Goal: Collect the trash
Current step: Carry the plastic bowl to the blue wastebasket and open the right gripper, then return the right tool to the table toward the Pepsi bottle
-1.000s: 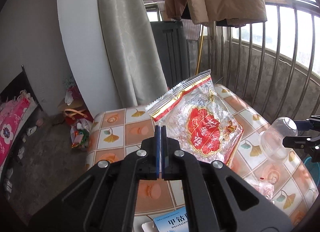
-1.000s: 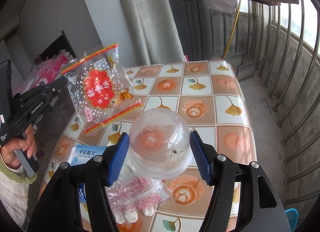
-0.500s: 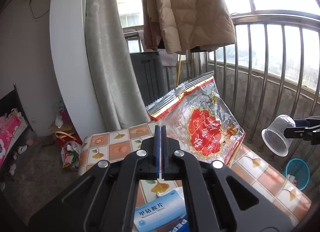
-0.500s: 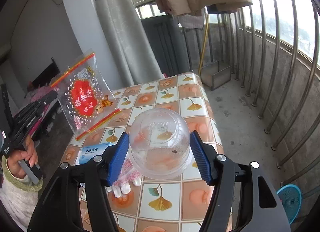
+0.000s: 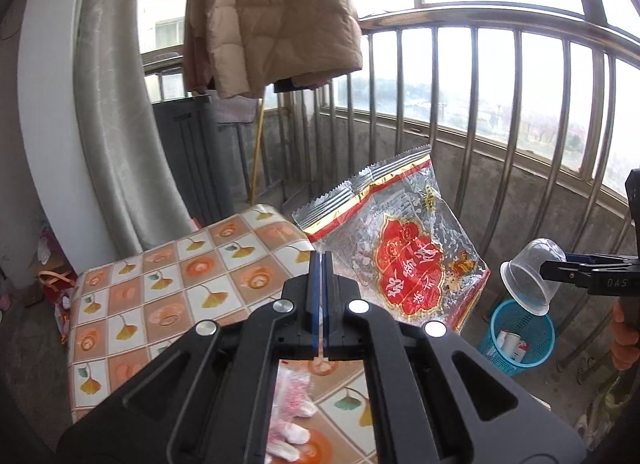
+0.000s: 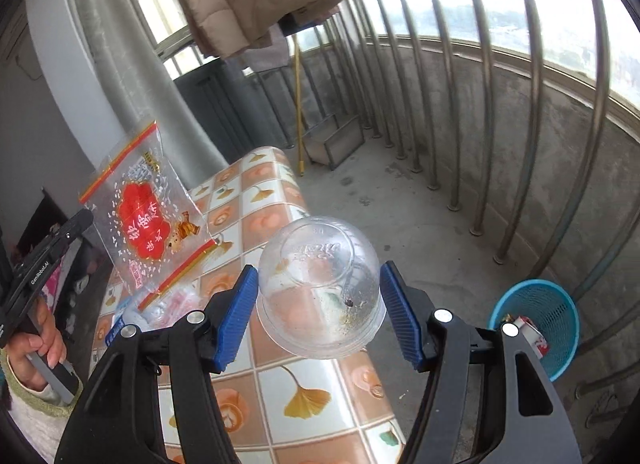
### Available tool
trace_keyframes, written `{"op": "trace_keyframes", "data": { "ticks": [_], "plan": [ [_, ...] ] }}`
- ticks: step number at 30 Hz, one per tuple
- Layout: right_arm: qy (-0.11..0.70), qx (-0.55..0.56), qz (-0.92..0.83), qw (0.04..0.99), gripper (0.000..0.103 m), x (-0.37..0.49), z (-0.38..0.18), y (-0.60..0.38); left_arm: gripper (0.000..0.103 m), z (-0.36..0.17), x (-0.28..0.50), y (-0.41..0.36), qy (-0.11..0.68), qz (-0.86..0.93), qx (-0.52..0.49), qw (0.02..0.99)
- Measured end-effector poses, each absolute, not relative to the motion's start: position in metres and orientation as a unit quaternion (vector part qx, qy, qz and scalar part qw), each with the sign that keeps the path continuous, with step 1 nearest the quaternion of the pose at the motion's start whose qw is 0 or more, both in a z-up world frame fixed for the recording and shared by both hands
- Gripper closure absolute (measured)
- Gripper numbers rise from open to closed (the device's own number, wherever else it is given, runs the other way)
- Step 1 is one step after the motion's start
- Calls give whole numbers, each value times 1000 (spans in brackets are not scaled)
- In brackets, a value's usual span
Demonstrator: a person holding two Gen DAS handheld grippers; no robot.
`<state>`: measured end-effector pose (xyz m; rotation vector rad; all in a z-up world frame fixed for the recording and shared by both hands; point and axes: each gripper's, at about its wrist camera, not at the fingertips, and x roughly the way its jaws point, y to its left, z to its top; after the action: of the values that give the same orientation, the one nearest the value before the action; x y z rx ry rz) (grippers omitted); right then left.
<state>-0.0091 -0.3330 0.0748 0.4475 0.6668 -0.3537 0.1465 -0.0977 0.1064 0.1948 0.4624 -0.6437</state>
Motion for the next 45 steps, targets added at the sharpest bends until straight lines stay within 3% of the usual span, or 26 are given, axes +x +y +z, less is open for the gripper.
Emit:
{"op": "trace_keyframes", "data": {
  "ticks": [15,36,37,39,40,45],
  "plan": [
    [308,327,-323,833,42,-125,8,-453,103,49,119,-288,323,-441,156,823],
    [284,468,-459,700,41,-189,-124,-578,102,-119,93,-533,493,-456,275,688],
    [274,476,-465,695,41,-190,-130,-584,101,-126,90,-540,497,-458,277,683],
    [258,497,-473,680,40,-196,-149,-596,69,-140,85,-553,520,-463,272,665],
    [259,507,-475,671,40,-198,-160,-600,61,-146,84,-558,530,-459,268,661],
    [288,538,-492,621,35,-203,-200,-608,41,-141,69,-552,519,-471,268,661]
  ]
}}
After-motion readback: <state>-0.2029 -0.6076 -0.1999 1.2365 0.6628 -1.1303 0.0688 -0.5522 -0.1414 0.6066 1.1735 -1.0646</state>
